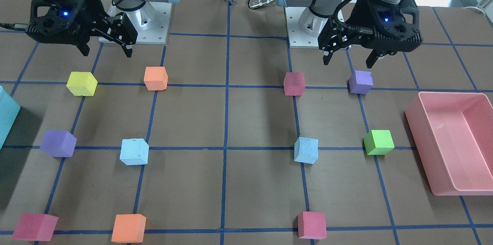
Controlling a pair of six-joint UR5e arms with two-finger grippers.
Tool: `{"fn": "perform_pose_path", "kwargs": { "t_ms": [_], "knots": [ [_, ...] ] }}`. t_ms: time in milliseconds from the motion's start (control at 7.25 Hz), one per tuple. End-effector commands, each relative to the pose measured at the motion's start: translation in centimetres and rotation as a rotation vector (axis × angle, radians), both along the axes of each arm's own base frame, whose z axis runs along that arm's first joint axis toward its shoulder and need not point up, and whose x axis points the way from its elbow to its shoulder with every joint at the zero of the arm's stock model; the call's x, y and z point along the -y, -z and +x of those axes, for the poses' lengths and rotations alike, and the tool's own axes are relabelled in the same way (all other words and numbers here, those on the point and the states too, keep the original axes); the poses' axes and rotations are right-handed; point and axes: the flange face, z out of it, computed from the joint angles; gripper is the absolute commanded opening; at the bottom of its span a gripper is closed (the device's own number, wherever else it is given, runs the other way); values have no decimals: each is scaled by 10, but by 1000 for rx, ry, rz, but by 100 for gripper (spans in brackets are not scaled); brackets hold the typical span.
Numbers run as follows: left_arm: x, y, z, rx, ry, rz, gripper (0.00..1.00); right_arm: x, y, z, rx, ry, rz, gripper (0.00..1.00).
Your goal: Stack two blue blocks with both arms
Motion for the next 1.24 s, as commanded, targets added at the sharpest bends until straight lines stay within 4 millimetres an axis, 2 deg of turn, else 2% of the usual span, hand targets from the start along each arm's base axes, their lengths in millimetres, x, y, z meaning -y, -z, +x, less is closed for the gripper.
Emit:
{"fn": "perform_pose_path", "kwargs": {
  "t_ms": [0,414,828,966,1103],
  "knots": [
    [-8,0,0,5,0,0,100,1,2,-1,-2,0,4,100],
    [-13,8,-1,-8,-10,20,100,1,2,-3,-12,3,8,100],
    [7,29,0,-4,-8,37,100,2,3,-3,-12,3,6,100],
    [26,46,-1,-15,-12,34,100,1,2,-3,-9,1,4,100],
    [48,72,-1,-17,-15,43,100,1,1,-3,-9,1,1,100]
  ]
}}
